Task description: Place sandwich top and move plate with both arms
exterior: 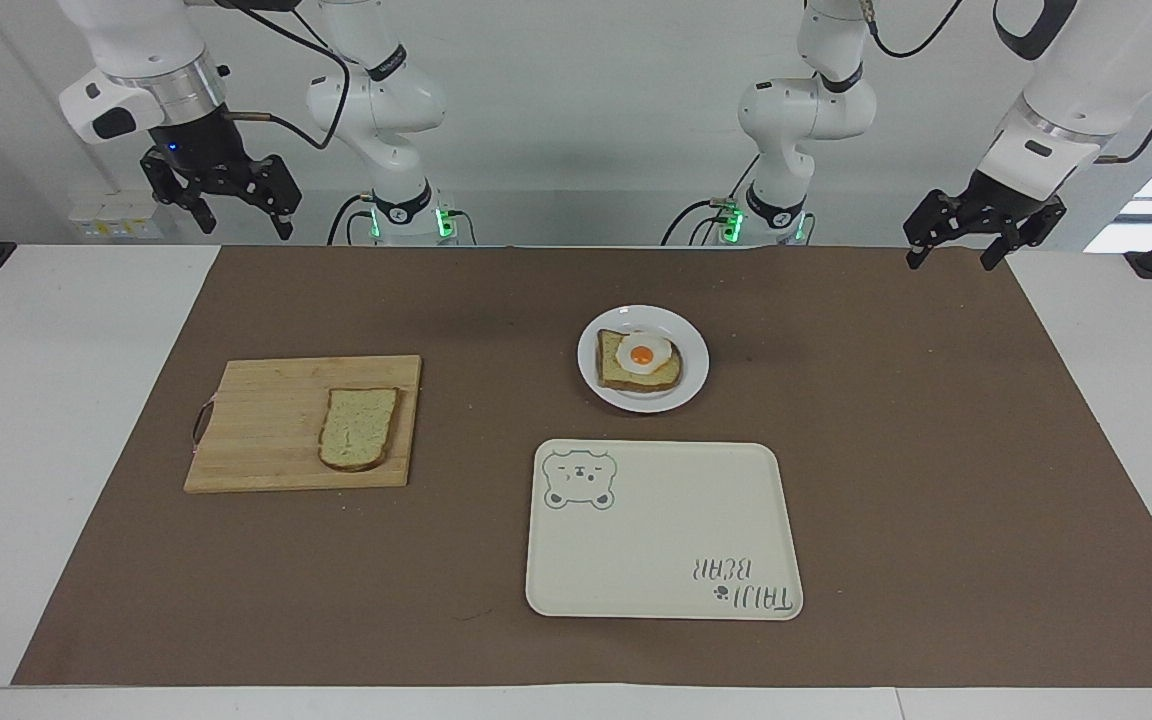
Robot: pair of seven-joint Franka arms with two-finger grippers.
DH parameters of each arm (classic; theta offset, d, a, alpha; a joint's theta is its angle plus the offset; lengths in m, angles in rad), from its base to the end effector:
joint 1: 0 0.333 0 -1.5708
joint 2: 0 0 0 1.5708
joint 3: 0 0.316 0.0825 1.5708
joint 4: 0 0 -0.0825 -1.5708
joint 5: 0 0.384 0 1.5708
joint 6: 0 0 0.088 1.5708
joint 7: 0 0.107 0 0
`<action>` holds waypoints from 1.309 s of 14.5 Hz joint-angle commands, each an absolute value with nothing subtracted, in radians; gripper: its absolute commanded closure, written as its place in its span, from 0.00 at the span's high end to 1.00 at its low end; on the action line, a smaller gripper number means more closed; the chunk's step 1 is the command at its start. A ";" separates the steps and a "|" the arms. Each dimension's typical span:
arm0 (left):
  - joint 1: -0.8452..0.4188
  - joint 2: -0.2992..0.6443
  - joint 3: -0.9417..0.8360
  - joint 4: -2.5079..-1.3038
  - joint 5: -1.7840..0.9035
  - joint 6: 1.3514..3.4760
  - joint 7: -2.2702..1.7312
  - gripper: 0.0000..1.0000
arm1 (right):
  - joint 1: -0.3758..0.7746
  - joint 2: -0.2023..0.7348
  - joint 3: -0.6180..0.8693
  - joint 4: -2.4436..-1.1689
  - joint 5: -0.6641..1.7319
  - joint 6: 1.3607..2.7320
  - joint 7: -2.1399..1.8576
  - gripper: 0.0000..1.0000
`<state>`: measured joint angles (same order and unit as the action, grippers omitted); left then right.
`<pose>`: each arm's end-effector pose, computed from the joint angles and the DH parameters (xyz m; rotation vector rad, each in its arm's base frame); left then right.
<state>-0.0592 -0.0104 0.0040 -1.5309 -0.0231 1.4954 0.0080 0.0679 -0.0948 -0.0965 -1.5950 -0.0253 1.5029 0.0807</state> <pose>0.5429 -0.0326 0.6424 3.1172 -0.1008 -0.0400 0.5175 -0.0204 0.6578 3.1208 -0.1728 0.0042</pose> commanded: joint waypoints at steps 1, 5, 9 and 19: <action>-0.055 -0.006 0.005 -1.514 -0.032 1.474 0.017 1.00 | 0.069 -0.124 -0.095 -1.627 -0.031 1.499 0.052 1.00; -0.055 -0.006 0.005 -1.516 -0.032 1.474 0.017 1.00 | 0.066 -0.130 -0.094 -1.637 -0.028 1.500 0.061 1.00; -0.055 -0.006 0.005 -1.516 -0.032 1.476 0.017 1.00 | 0.067 -0.133 -0.094 -1.647 -0.026 1.513 0.055 1.00; -0.055 -0.006 0.005 -1.516 -0.032 1.476 0.017 1.00 | 0.067 -0.132 -0.094 -1.649 -0.026 1.522 0.052 1.00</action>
